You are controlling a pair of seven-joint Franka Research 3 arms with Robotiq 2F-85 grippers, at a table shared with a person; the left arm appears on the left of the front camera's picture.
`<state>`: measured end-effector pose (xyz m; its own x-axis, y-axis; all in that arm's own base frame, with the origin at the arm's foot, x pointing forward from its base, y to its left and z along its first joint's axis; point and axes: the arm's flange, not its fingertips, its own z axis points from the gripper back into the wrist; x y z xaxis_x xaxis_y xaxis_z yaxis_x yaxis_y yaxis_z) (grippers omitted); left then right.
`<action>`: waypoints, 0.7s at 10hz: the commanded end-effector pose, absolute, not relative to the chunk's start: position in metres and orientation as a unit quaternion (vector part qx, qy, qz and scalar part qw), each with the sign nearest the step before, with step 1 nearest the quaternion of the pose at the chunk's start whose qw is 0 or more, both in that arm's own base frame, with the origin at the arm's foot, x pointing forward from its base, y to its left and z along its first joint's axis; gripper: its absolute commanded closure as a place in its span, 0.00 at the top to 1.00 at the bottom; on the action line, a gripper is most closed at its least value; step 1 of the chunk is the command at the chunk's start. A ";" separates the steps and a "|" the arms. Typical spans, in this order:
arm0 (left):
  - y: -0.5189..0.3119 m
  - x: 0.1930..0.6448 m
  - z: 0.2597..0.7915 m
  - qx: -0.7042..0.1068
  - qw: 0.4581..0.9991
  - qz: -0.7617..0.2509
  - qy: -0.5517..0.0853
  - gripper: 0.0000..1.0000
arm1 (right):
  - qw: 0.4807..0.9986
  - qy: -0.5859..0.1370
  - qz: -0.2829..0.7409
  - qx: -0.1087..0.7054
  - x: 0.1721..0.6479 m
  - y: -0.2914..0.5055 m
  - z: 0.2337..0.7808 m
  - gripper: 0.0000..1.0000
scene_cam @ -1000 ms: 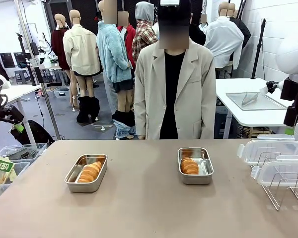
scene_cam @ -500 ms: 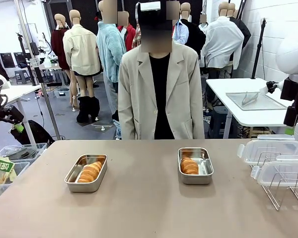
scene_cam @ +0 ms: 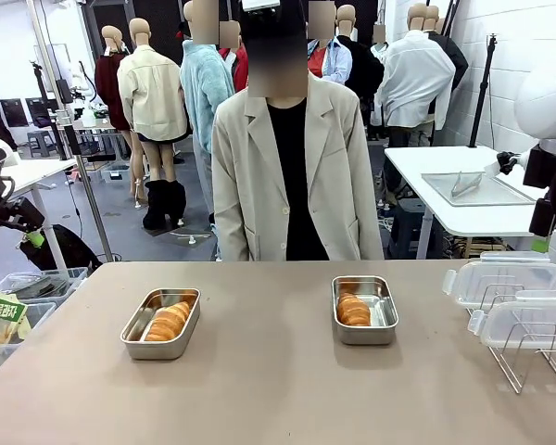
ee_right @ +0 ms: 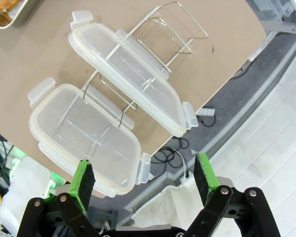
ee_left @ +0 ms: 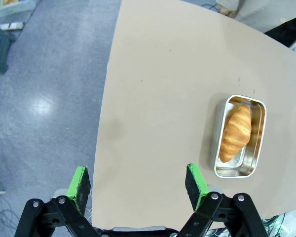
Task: Place the bread in airtight containers.
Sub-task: Pick up one Airtight Container lid and hand it to the human.
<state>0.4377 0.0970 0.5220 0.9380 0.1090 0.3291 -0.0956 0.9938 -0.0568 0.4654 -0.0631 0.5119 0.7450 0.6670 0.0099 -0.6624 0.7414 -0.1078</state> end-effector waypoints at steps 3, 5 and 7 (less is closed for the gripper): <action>0.098 0.438 0.523 -0.016 0.984 0.053 -0.168 1.00 | 0.933 -0.024 0.356 -0.049 0.465 -0.063 0.512 1.00; 0.098 0.438 0.523 -0.016 0.984 0.053 -0.168 1.00 | 0.861 -0.015 0.505 -0.063 0.422 -0.057 0.513 1.00; 0.098 0.438 0.523 -0.016 0.984 0.053 -0.168 1.00 | 0.798 -0.021 0.600 -0.057 0.382 -0.055 0.515 1.00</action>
